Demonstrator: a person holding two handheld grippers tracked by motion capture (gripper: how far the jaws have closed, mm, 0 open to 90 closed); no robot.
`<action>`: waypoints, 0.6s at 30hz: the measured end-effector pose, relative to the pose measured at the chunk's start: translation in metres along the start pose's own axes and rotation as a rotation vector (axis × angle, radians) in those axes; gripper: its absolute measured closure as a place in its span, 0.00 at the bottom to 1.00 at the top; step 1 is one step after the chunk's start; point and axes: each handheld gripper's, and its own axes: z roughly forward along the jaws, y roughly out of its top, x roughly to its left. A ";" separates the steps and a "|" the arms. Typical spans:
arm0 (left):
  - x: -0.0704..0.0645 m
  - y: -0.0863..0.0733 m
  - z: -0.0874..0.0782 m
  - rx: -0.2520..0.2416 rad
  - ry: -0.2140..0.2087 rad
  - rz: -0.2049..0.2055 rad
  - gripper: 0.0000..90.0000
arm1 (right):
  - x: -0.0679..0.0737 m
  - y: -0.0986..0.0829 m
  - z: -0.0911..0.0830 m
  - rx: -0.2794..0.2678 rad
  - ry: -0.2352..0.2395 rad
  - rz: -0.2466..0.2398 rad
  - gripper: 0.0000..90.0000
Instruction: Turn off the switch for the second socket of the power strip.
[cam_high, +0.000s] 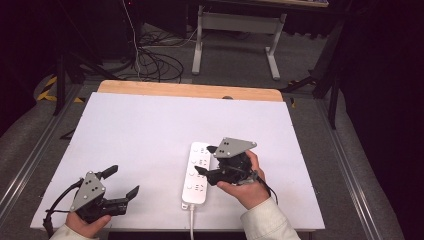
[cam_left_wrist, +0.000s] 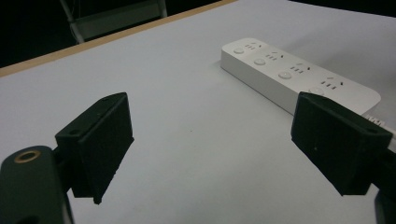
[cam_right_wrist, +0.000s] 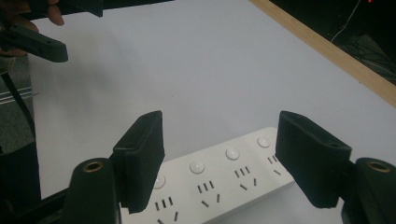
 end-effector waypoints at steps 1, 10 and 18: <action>0.000 0.000 0.000 -0.001 0.000 -0.003 0.16 | 0.001 0.003 0.004 0.003 0.008 -0.006 0.37; 0.000 0.000 0.000 -0.002 0.001 -0.010 0.16 | 0.007 0.011 0.017 0.016 0.027 -0.027 0.37; 0.001 0.000 -0.001 0.000 -0.001 -0.012 0.16 | 0.009 0.014 0.027 0.033 0.045 -0.035 0.38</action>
